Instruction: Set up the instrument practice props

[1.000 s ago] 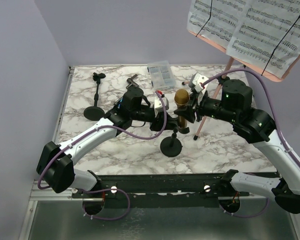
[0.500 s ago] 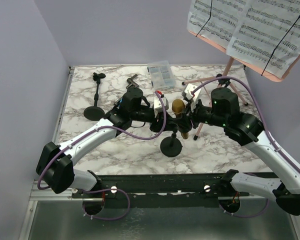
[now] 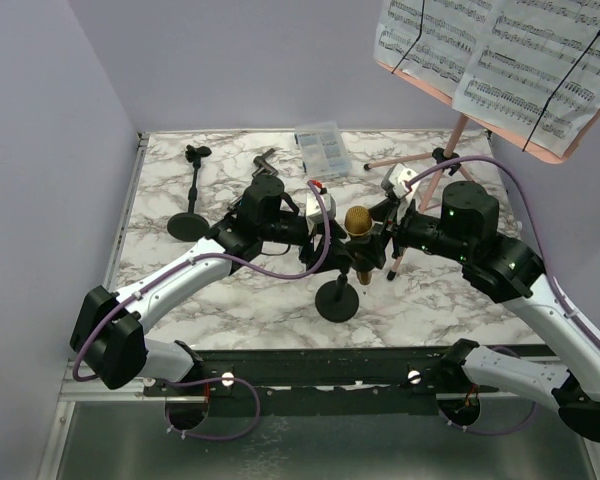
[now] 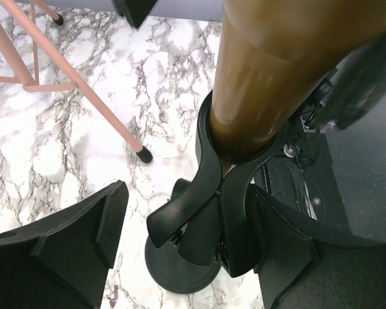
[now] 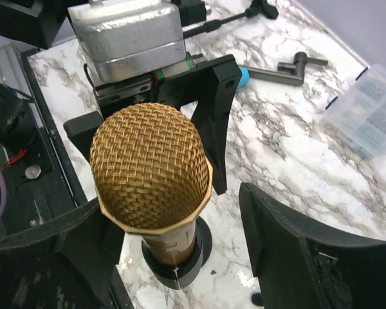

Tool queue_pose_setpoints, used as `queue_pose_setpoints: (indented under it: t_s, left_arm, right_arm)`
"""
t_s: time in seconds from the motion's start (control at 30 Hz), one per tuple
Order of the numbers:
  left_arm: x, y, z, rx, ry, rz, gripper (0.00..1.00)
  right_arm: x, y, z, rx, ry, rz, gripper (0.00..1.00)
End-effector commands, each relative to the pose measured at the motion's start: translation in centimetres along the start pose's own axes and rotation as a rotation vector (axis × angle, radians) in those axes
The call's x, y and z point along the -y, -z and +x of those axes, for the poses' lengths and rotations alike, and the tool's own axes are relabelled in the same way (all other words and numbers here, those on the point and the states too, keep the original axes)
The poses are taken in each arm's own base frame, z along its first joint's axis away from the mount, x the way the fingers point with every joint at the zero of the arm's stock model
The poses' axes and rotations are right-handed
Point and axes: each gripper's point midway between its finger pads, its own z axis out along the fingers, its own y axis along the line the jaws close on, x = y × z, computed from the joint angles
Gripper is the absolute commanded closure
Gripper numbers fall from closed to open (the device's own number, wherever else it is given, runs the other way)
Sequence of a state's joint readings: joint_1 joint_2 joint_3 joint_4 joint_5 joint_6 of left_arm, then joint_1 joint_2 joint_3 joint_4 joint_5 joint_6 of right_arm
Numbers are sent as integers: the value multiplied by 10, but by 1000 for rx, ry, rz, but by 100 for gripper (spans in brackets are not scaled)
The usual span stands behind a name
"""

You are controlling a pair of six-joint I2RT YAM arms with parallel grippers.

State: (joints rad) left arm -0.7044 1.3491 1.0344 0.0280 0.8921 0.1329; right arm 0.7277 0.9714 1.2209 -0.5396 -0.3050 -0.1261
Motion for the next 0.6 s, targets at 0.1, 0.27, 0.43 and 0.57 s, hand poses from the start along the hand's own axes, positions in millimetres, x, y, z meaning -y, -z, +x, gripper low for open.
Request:
queue_pose_setpoints:
  t_s: [0.1, 0.27, 0.43, 0.57]
  left_arm:
    - [7, 0, -3, 16, 16, 36, 23]
    - [7, -2, 1, 8, 40, 48, 31]
    - [10, -5, 8, -8, 42, 55, 40]
    - [14, -11, 22, -42, 48, 64, 50]
  right_arm:
    - [-5, 7, -13, 63, -42, 3, 12]
    - [-6, 5, -6, 54, -64, 1, 6]
    - [-6, 0, -1, 53, -83, -4, 5]
    - [-6, -6, 8, 46, -92, -3, 5]
